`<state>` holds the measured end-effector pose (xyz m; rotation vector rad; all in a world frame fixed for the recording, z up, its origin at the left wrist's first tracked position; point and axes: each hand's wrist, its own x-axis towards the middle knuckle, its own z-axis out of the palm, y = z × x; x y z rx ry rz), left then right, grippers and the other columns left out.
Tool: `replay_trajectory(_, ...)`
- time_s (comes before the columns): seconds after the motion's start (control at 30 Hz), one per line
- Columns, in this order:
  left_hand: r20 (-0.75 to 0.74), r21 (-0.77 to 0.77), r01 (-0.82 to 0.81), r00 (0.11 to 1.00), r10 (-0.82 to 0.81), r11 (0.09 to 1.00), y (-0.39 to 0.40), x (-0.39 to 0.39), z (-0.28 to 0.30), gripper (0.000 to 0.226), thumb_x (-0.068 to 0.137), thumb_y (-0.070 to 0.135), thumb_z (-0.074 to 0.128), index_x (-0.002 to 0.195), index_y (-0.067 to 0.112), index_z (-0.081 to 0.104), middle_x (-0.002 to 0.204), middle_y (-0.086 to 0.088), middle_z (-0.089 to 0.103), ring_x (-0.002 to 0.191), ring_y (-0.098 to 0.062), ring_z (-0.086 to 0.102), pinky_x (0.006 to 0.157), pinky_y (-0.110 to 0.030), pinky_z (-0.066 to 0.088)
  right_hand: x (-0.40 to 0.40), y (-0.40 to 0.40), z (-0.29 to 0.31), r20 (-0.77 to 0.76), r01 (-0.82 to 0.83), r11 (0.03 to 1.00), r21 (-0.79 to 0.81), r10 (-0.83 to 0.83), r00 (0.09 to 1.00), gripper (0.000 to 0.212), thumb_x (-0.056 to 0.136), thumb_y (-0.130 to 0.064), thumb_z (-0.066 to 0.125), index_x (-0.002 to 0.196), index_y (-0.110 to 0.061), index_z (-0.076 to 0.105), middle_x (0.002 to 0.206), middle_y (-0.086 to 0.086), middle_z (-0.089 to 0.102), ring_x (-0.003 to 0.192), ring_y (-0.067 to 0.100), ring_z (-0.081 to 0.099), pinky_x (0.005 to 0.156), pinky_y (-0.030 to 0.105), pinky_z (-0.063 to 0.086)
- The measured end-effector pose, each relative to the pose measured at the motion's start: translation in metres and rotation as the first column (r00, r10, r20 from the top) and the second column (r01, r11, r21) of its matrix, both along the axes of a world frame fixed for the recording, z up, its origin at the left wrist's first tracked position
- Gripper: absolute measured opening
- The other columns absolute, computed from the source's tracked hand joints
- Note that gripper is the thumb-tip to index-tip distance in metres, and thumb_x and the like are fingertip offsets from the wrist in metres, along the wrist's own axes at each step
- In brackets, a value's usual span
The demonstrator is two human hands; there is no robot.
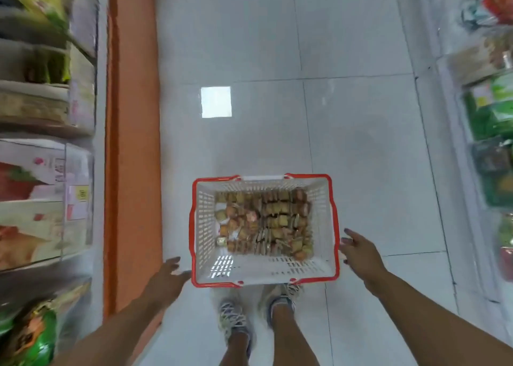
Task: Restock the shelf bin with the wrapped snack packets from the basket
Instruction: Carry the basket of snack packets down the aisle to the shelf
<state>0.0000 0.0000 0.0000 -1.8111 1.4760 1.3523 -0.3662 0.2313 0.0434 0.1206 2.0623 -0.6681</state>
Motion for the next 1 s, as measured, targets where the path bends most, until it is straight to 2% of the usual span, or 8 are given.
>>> replay_trajectory(0.07, 0.007, 0.002, -0.075, 0.997, 0.075, 0.997, -0.002, -0.019, -0.042, 0.074, 0.096, 0.032, 0.069, 0.158, 0.018, 0.032, 0.159, -0.01, 0.042, 0.134, -0.031, 0.053, 0.096, -0.032, 0.046, -0.003, -0.014, -0.058, -0.037, -0.03, 0.996, 0.082, 0.033, 0.999, 0.076, 0.098, -0.006, 0.058, 0.161, -0.017, 0.017, 0.154, 0.01, 0.044, 0.114, 0.033, 0.061, 0.085, 0.037, 0.049)
replay_trajectory(0.13, -0.039, -0.002, -0.174, 0.984, 0.174, 0.985, -0.005, -0.029, -0.082, 0.063, 0.095, 0.032, 0.07, 0.15, 0.021, 0.041, 0.152, -0.008, 0.052, 0.119, -0.022, 0.065, 0.087, -0.024, 0.048, -0.003, -0.012, -0.106, -0.069, -0.087, 0.98, 0.179, 0.101, 0.993, 0.079, 0.098, -0.009, 0.056, 0.161, -0.017, 0.009, 0.159, 0.015, 0.035, 0.131, 0.038, 0.051, 0.099, 0.042, 0.046)
replay_trajectory(0.2, -0.077, -0.004, -0.247, 0.966, 0.246, 0.969, -0.011, -0.036, -0.108, 0.048, 0.094, 0.027, 0.071, 0.138, 0.021, 0.052, 0.135, -0.007, 0.066, 0.092, -0.01, 0.07, 0.07, -0.02, 0.05, -0.004, -0.009, -0.138, -0.095, -0.109, 0.978, 0.176, 0.127, 0.987, 0.064, 0.097, -0.011, 0.056, 0.155, -0.013, 0.03, 0.148, 0.015, 0.05, 0.122, 0.034, 0.056, 0.099, 0.04, 0.048)
replay_trajectory(0.33, -0.01, -0.015, -0.28, 0.96, 0.28, 0.96, -0.026, -0.04, -0.131, 0.054, 0.095, 0.025, 0.071, 0.143, 0.014, 0.05, 0.127, -0.008, 0.067, 0.098, -0.024, 0.068, 0.085, -0.039, 0.056, -0.021, -0.006, -0.165, -0.109, -0.119, 0.961, 0.251, 0.15, 0.983, 0.037, 0.097, -0.014, 0.058, 0.133, -0.005, 0.053, 0.123, 0.017, 0.065, 0.104, 0.036, 0.063, 0.088, 0.038, 0.051)
replay_trajectory(0.43, 0.045, -0.111, -0.156, 0.986, 0.162, 0.981, -0.034, -0.047, -0.118, 0.04, 0.098, 0.024, 0.065, 0.135, 0.013, 0.057, 0.106, -0.001, 0.068, 0.082, -0.014, 0.063, 0.064, -0.029, 0.047, -0.04, -0.01, -0.156, -0.009, -0.199, 0.938, 0.282, 0.21, 0.978, 0.029, 0.1, -0.017, 0.057, 0.127, -0.006, 0.06, 0.118, 0.016, 0.067, 0.094, 0.031, 0.063, 0.082, 0.039, 0.053)
replay_trajectory(0.63, 0.12, -0.177, -0.017, 0.992, 0.039, 0.984, -0.063, -0.079, -0.02, 0.034, 0.096, 0.014, 0.066, 0.126, 0.0, 0.063, 0.123, -0.023, 0.068, 0.111, -0.039, 0.064, 0.097, -0.046, 0.051, -0.064, -0.027, -0.055, 0.008, -0.3, 0.914, 0.274, 0.31, 0.951, 0.028, 0.103, -0.017, 0.05, 0.127, -0.004, 0.06, 0.107, 0.012, 0.066, 0.083, 0.025, 0.063, 0.071, 0.034, 0.049)
replay_trajectory(0.77, 0.081, -0.195, -0.037, 0.995, 0.054, 0.98, -0.092, -0.107, 0.098, 0.043, 0.097, 0.011, 0.064, 0.136, -0.004, 0.056, 0.13, -0.025, 0.065, 0.115, -0.041, 0.063, 0.094, -0.041, 0.05, -0.092, -0.06, 0.061, -0.019, -0.281, 0.938, 0.203, 0.29, 0.957, 0.029, 0.103, -0.016, 0.048, 0.126, -0.004, 0.06, 0.118, 0.017, 0.067, 0.103, 0.035, 0.064, 0.093, 0.043, 0.052)
replay_trajectory(1.0, -0.03, -0.285, -0.134, 0.991, 0.131, 0.949, -0.143, -0.166, 0.297, 0.047, 0.097, 0.012, 0.062, 0.142, -0.001, 0.052, 0.135, -0.024, 0.063, 0.117, -0.041, 0.063, 0.098, -0.044, 0.052, -0.153, -0.125, 0.264, -0.165, -0.244, 0.964, 0.11, 0.26, 0.952, 0.03, 0.101, -0.019, 0.052, 0.124, -0.003, 0.063, 0.119, 0.019, 0.067, 0.107, 0.039, 0.063, 0.093, 0.043, 0.051)
